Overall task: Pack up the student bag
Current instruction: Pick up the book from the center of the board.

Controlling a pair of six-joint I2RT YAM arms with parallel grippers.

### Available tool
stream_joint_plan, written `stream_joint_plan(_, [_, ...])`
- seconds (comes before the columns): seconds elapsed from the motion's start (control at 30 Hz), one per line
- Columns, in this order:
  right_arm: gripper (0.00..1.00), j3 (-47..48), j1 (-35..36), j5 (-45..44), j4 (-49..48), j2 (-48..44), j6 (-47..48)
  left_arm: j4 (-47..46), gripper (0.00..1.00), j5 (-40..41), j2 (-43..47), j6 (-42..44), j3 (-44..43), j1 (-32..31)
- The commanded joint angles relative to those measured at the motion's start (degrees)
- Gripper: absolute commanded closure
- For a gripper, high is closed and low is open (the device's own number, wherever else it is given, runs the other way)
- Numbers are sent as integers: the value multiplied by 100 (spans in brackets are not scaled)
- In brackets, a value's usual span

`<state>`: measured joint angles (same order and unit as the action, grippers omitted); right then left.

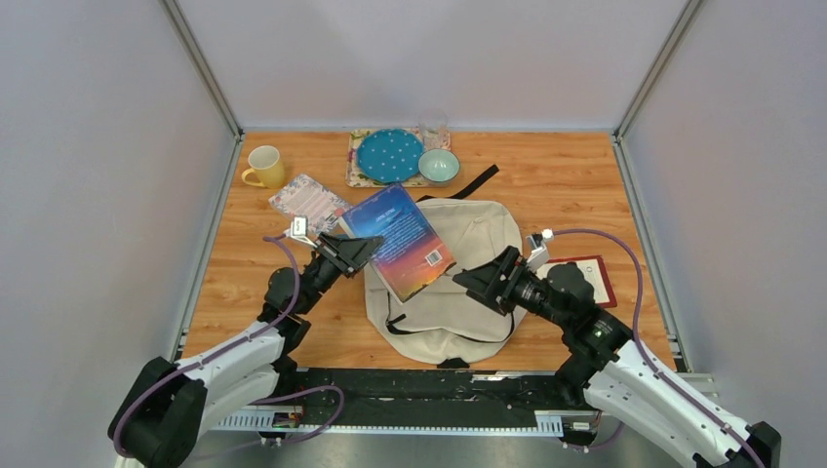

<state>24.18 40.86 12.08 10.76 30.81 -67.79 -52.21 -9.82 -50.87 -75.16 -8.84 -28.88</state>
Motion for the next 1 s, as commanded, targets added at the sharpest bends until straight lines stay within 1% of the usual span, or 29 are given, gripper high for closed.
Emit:
stream_joint_plan(0.0, [6, -124, 45, 260, -1259, 320, -445, -2715, 100, 148, -247, -562, -329, -293])
stream_joint_plan(0.07, [5, -107, 53, 269, -1453, 399, -498, -2952, 100, 174, -449, -518, -399, -459])
stream_joint_plan(0.27, [4, 25, 54, 111, -1515, 566, -533, -3567, 100, 367, -923, -316, -539, -882])
stream_joint_plan(0.33, [4, -36, 71, 102, -1595, 610, -621, -3656, 100, 420, -1021, -281, -601, -1022])
stream_joint_plan(0.4, [4, -107, 97, 41, -1639, 611, -726, -3657, 100, 490, -1056, -35, -671, -1171])
stream_joint_plan(0.63, [4, -116, 141, -74, -1094, 286, -674, -3683, 100, 902, -908, 273, -575, -1207])
stream_joint_plan(0.67, [4, -124, 141, -100, -833, 198, -674, -3683, 100, 938, -890, 308, -531, -1207])
stream_joint_plan(0.8, [4, -221, 141, -135, -752, 92, -753, -3683, 100, 965, -828, 352, -566, -1207])
stream_joint_plan(0.87, [4, -178, 141, -153, -638, 188, -736, -3683, 100, 869, -845, 326, -636, -1199])
stream_joint_plan(0.97, [4, -195, 150, -13, -891, 407, -771, -3683, 100, 780, -828, 370, -715, -1216])
